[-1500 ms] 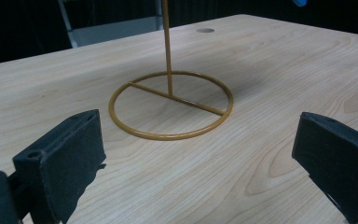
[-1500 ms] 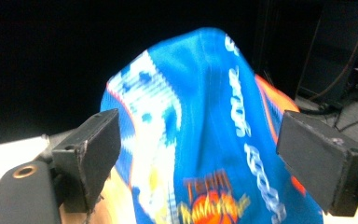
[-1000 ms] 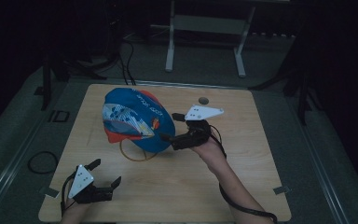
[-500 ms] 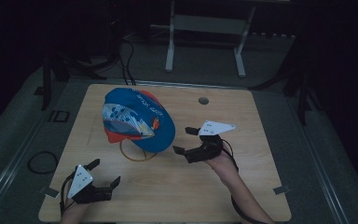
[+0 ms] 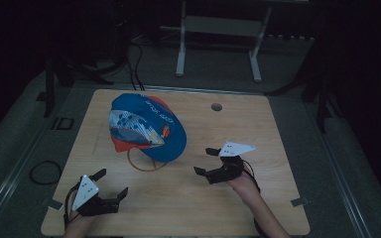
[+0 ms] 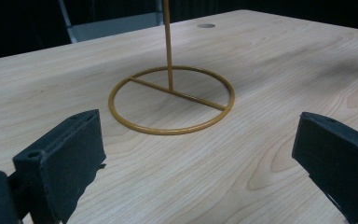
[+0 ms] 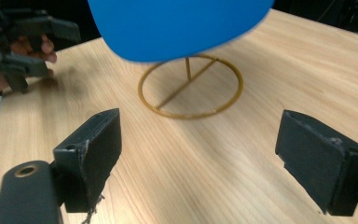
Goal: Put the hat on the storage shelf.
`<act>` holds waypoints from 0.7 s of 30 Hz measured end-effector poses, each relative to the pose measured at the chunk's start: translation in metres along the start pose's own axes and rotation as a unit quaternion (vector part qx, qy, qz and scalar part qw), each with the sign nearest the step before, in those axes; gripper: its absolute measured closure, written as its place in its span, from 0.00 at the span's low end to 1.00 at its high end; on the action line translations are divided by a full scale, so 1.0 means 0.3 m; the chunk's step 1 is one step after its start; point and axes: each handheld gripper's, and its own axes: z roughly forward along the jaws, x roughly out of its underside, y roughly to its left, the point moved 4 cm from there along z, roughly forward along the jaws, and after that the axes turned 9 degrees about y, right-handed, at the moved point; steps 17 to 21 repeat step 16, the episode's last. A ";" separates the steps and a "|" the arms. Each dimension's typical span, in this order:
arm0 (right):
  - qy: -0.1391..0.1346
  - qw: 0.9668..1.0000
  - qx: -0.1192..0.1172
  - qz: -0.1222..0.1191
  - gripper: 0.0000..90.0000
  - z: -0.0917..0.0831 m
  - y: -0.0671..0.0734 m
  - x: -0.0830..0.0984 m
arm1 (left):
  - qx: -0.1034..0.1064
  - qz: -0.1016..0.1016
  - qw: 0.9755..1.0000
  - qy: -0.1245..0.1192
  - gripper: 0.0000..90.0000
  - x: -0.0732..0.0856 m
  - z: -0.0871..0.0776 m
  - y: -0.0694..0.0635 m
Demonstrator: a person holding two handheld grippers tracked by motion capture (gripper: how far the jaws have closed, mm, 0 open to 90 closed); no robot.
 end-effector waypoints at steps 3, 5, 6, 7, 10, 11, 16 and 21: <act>0.009 1.000 0.000 0.002 0.16 0.003 -0.008 0.031 | 0.001 0.001 1.000 0.001 0.03 0.001 0.000 0.000; 0.012 1.000 0.000 0.005 0.16 0.004 -0.014 0.052 | 0.001 0.001 1.000 0.002 0.03 0.001 0.000 0.000; 0.015 1.000 0.001 0.006 0.16 0.003 -0.017 0.063 | 0.001 0.001 1.000 0.001 0.03 0.001 0.000 0.000; 0.015 1.000 0.002 0.008 0.16 0.003 -0.021 0.073 | 0.001 0.001 1.000 0.002 0.03 0.001 0.001 0.000; 0.022 1.000 0.006 0.013 0.17 0.006 -0.031 0.109 | 0.003 0.001 1.000 0.002 0.03 0.002 0.002 0.000; 0.025 1.000 0.007 0.015 0.17 0.009 -0.034 0.121 | 0.002 0.001 1.000 0.002 0.03 0.002 0.002 0.000; 0.036 0.999 0.012 0.021 0.17 0.017 -0.051 0.166 | 0.003 0.001 1.000 0.002 0.03 0.002 0.002 0.000; 0.036 0.999 0.012 0.021 0.17 0.017 -0.051 0.166 | 0.003 0.001 1.000 0.002 0.03 0.002 0.002 0.000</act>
